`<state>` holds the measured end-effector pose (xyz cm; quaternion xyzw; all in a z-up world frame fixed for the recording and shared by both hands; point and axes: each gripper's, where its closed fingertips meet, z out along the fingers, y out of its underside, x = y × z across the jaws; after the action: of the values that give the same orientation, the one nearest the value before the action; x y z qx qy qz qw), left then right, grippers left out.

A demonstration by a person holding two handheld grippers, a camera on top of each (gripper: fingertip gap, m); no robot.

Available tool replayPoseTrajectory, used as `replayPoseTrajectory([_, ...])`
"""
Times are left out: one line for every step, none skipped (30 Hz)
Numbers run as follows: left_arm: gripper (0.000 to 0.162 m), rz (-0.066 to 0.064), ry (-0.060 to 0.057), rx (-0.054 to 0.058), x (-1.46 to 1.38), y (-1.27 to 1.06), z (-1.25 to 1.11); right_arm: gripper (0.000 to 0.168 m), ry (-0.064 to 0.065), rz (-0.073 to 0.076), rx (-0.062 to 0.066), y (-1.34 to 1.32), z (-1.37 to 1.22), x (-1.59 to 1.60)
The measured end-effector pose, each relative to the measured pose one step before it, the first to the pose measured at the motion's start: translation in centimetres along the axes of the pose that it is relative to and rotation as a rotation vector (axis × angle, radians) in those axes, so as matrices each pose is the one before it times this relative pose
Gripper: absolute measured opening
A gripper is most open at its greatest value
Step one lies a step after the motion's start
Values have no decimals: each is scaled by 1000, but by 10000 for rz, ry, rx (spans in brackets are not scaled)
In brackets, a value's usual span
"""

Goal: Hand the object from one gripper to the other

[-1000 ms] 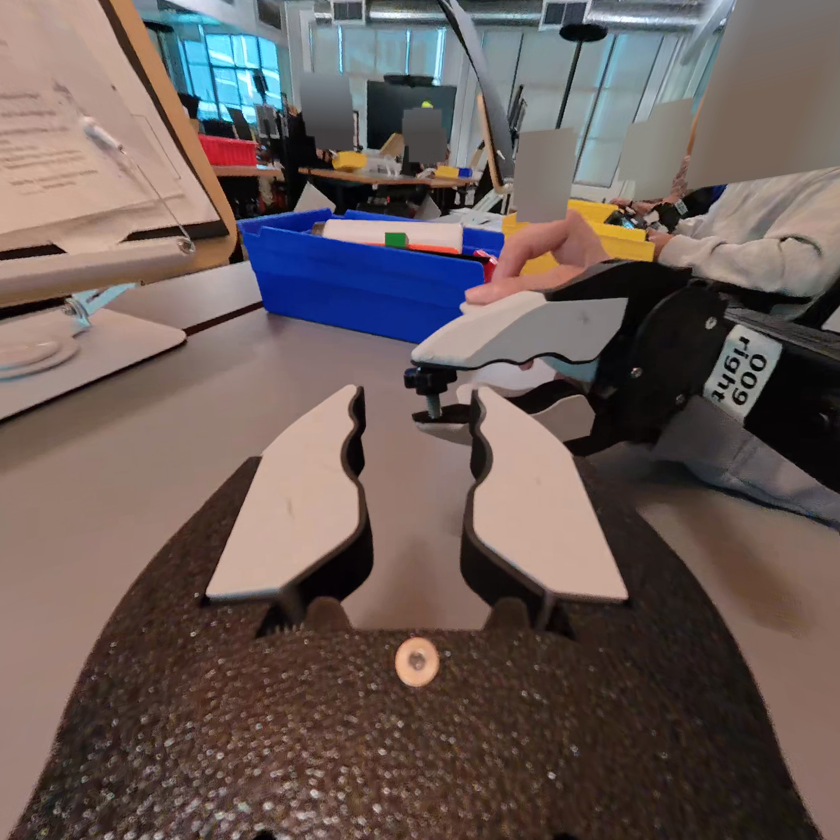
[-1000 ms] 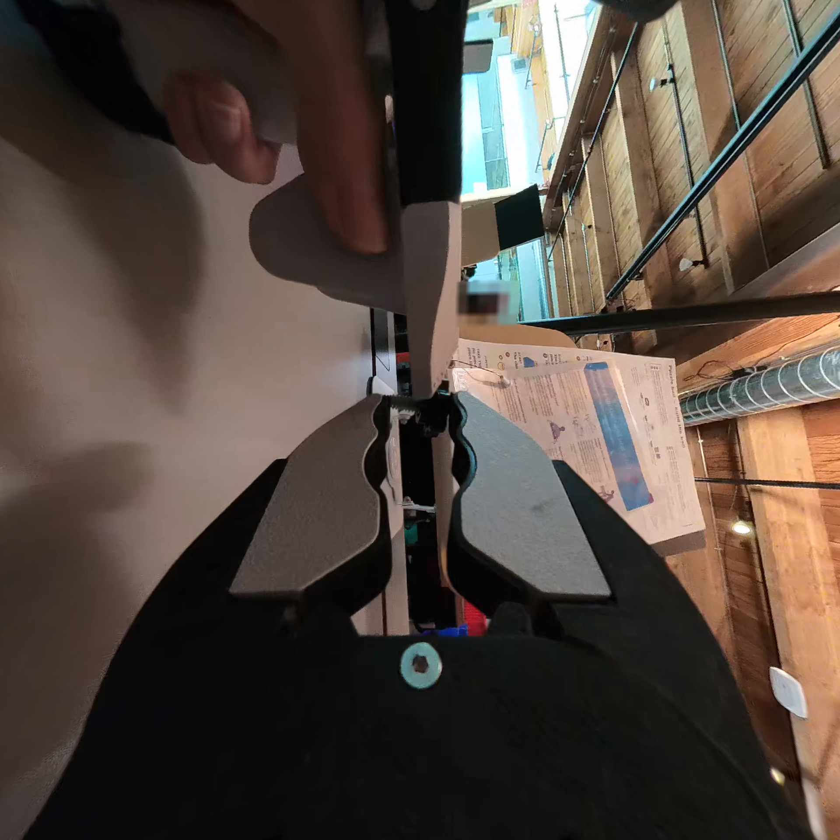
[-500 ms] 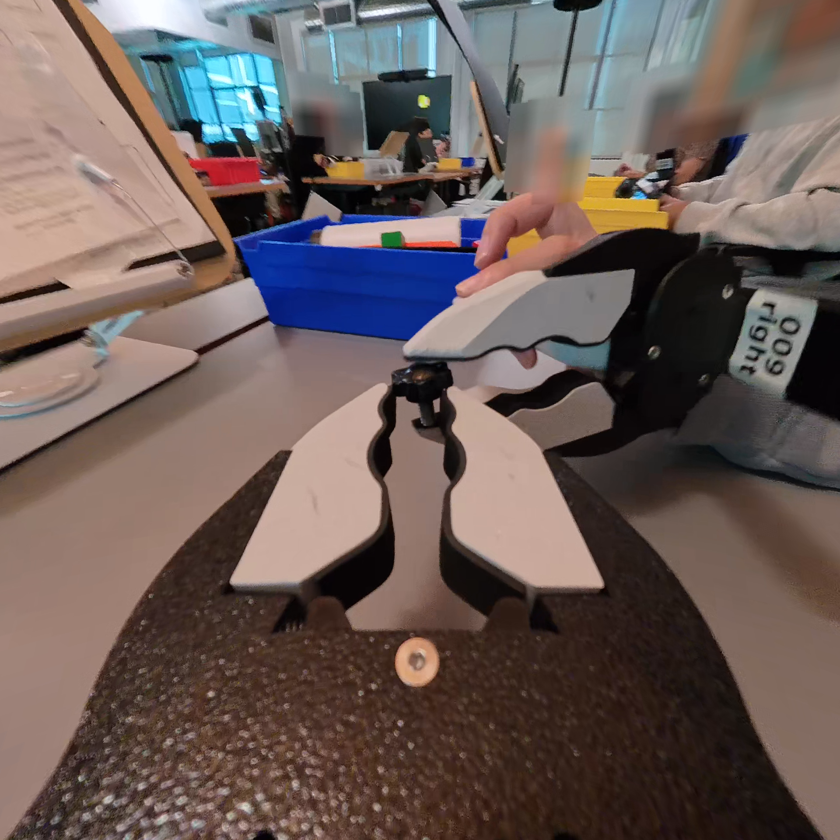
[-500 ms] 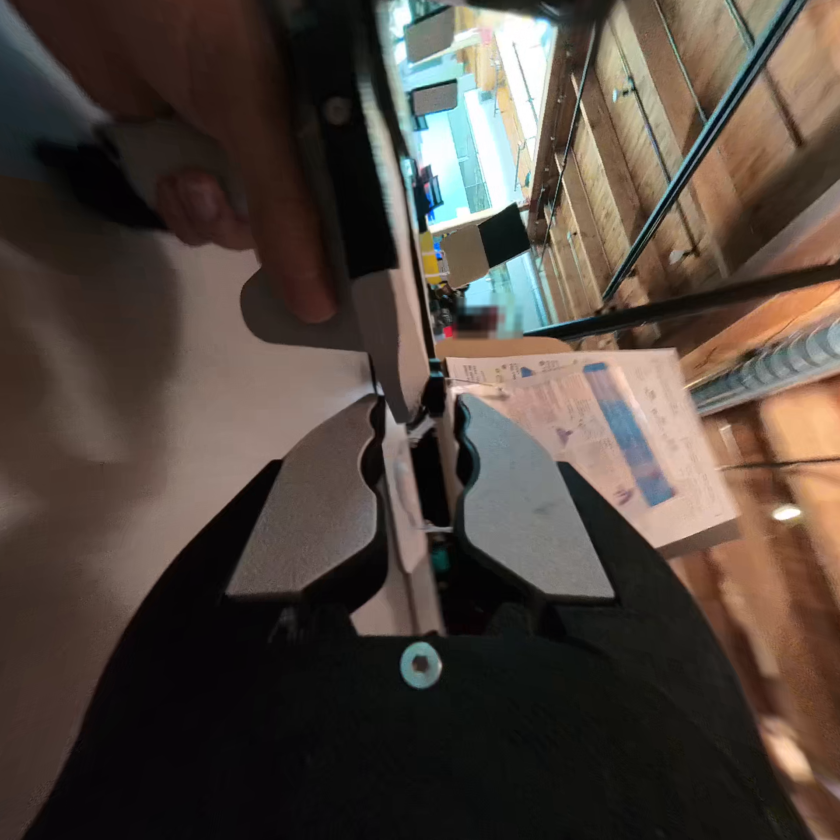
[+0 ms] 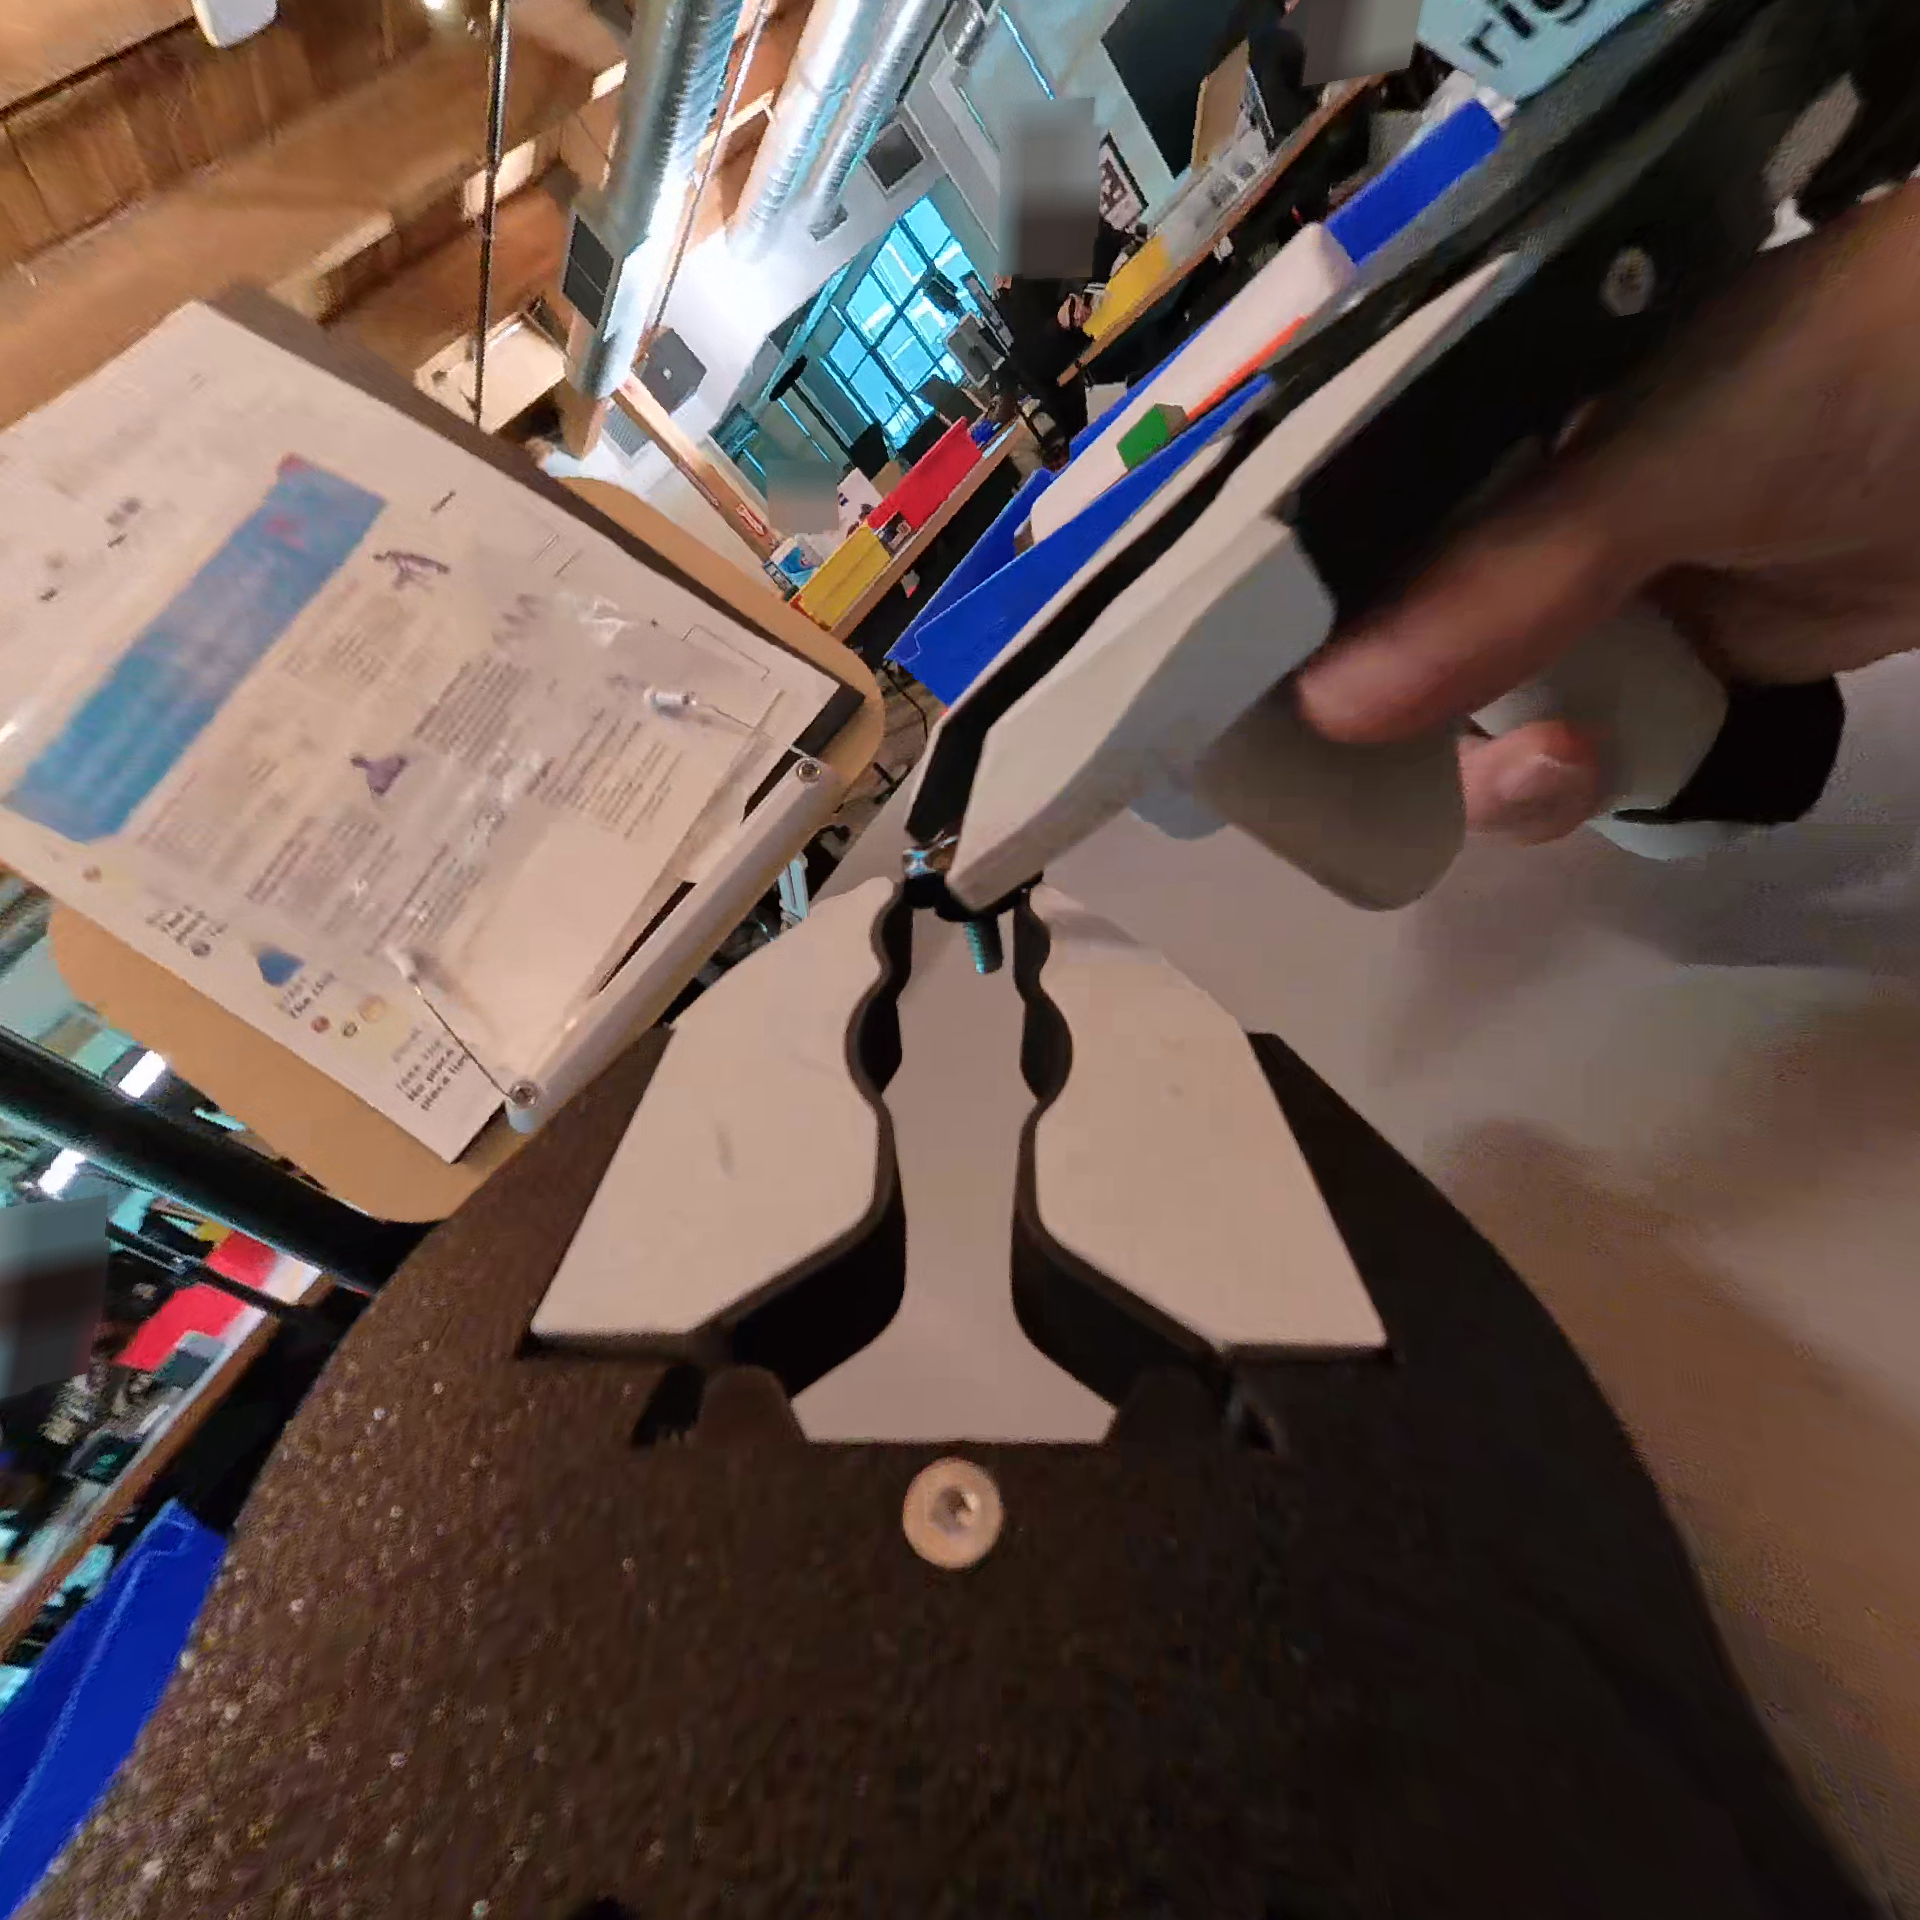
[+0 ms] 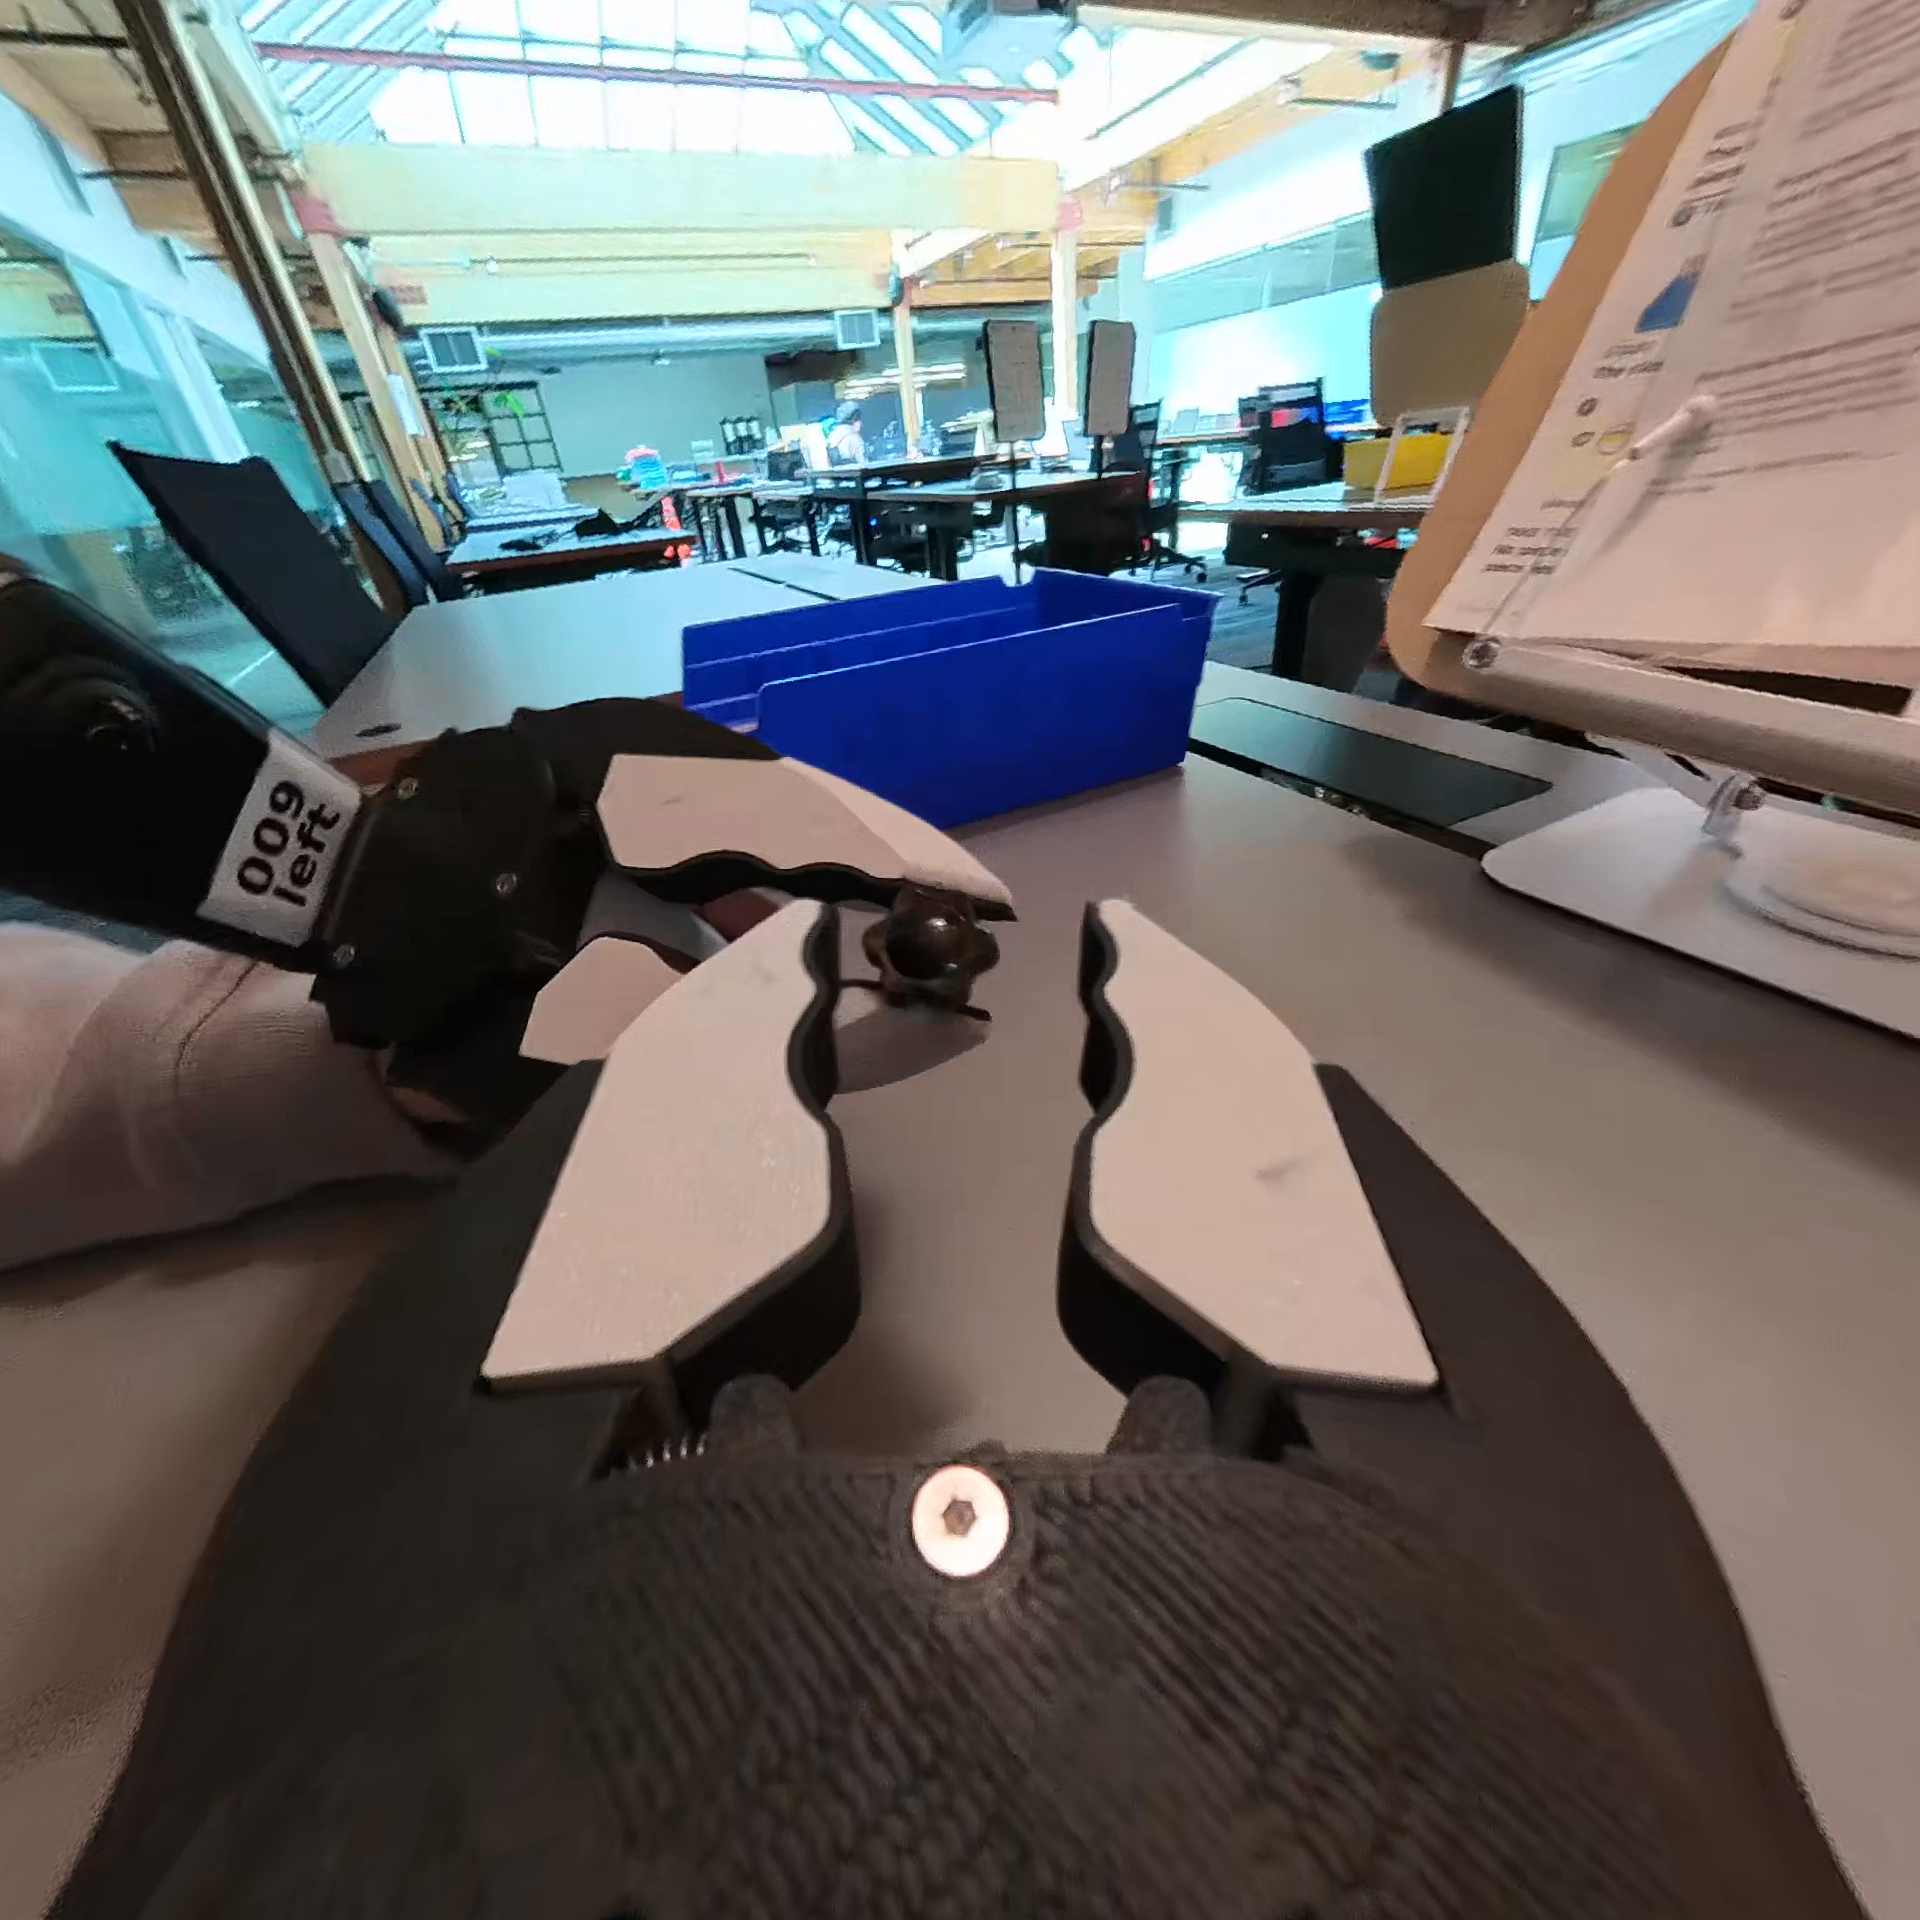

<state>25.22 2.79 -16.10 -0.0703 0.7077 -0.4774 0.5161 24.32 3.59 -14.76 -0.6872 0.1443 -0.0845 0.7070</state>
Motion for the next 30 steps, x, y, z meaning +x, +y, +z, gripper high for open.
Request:
replayPoseTrajectory([18, 169, 6, -54, 137, -21, 50, 35, -135, -184, -5, 18, -8, -275])
replayPoseTrajectory([18, 100, -64, -54, -41, 45, 12, 29, 51, -207, 20, -42, -44, -32])
replayPoseTrajectory([18, 65, -41, -57, -66, 96, 16, 23, -28, -241, -29, -2, -28, -116])
replayPoseTrajectory([18, 37, 30, -52, 7, 113, 12, 23, 51, -146, -121, 111, 40, 13])
replayPoseTrajectory([18, 28, 14, -35, 37, 89, 13, 23, 32, -94, -106, 98, 34, 30])
replayPoseTrajectory([18, 55, -10, -37, 35, 86, 27, 23, 19, -49, -86, 110, 24, 32])
replayPoseTrajectory([18, 91, -8, -56, 45, 77, 35, 23, -5, 12, -69, 119, 1, 41])
replayPoseTrajectory([18, 94, -36, -49, -3, 49, 30, 23, -6, 42, -21, 28, -12, 35])
replayPoseTrajectory([18, 82, -91, -39, -79, -8, 25, 24, 52, -11, 11, -34, -24, 76])
replayPoseTrajectory([18, 94, -89, -29, -85, -37, 14, 27, 141, -91, -29, 16, -11, 127])
replayPoseTrajectory([18, 99, -43, -17, -49, -46, -3, 29, 128, -121, -88, 98, 21, 105])
replayPoseTrajectory([18, 60, -39, 12, -46, -52, -24, 29, -12, -116, -128, 156, 51, -92])
replayPoseTrajectory([18, 2, -26, 53, -23, -81, -23, 27, -101, -81, -119, 181, 97, -214])
replayPoseTrajectory([18, 11, 25, 6, 34, -18, 2, 26, 1, 8, -7, 31, 68, -73])
replayPoseTrajectory([18, 42, -17, -5, -14, 8, 14, 25, 63, -34, 5, -10, 30, 64])
replayPoseTrajectory([18, 27, -18, 27, -24, -11, -8, 25, -15, -105, -27, -10, 8, -6])
replayPoseTrajectory([18, -25, 30, 30, 16, -39, -10, 25, -58, -100, -37, -4, -31, -32])
replayPoseTrajectory([18, -95, 68, 75, 44, -92, -27, 25, -142, -32, 44, -55, -82, -89])
replayPoseTrajectory([18, -225, 119, 191, 61, -228, -87, 24, -275, 88, 188, -230, -163, -153])
replayPoseTrajectory([17, -445, 284, 329, 160, -368, -126, 24, -435, 192, 306, -371, -248, -251])
replayPoseTrajectory([17, -670, 461, 373, 238, -408, -147, 24, -504, 329, 393, -500, -281, -304])
replayPoseTrajectory([18, -810, 496, 353, 195, -354, -153, 24, -492, 495, 464, -624, -298, -289])
replayPoseTrajectory([20, -839, 485, 404, 173, -385, -165, 24, -302, 519, 426, -589, -287, -35])
replayPoseTrajectory([22, -785, 459, 466, 160, -479, -192, 24, -254, 369, 451, -569, -276, -32])
replayPoseTrajectory([22, -742, 428, 452, 176, -498, -181, 24, -210, 307, 424, -506, -216, -60])
replayPoseTrajectory([22, -720, 349, 395, 138, -471, -132, 24, -114, 326, 318, -355, -140, 33])
replayPoseTrajectory([21, -638, 236, 393, 83, -497, -95, 24, -190, 286, 210, -205, -38, -145])
replayPoseTrajectory([20, -522, 152, 334, 62, -443, -51, 24, -195, 202, 112, -60, 64, -235])
replayPoseTrajectory([18, -389, 70, 228, 12, -302, -12, 24, -61, 69, 35, 58, 129, -122])
replayPoseTrajectory([16, -262, 56, 146, 35, -185, 7, 24, -47, -68, -63, 186, 156, -152])
